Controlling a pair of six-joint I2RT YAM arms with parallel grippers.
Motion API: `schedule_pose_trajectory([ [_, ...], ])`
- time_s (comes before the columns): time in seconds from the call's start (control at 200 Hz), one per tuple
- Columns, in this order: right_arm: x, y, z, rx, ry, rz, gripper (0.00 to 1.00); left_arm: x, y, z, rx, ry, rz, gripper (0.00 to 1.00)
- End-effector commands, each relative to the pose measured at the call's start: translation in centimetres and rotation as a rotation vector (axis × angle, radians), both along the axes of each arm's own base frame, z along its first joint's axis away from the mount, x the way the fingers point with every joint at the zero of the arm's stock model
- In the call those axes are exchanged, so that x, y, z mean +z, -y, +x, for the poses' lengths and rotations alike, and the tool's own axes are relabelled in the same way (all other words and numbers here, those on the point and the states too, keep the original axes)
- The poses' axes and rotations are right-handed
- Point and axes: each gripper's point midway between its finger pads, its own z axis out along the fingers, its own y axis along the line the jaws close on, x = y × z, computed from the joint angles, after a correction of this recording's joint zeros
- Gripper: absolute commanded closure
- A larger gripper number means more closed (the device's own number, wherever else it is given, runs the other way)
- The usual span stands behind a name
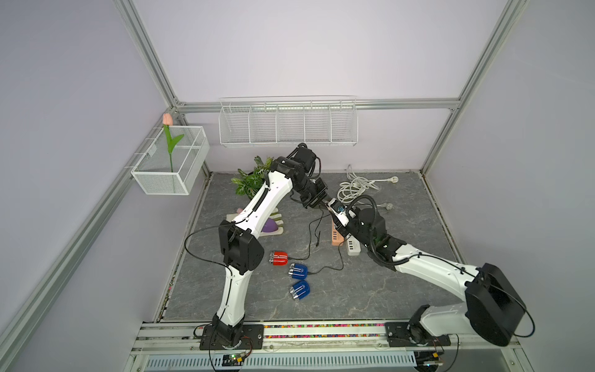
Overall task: Charge the electric shaver
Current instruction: Insert the charging cable into the plug.
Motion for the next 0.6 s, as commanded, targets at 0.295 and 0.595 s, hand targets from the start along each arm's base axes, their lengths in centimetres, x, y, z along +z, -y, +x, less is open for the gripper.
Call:
schedule_pose_trajectory([
  [0.295,0.2,-0.9,0.7,-0.033,0.006,-0.056,0.63,0.8,2.2,-0.9,-0.006,0.000,-0.028,1.00],
  [0.595,1.3,-1.6,1.6,-0.064,0.026,-0.052,0.66,0.7,2.8,-1.4,-0.018,-0.011,-0.037,1.00],
])
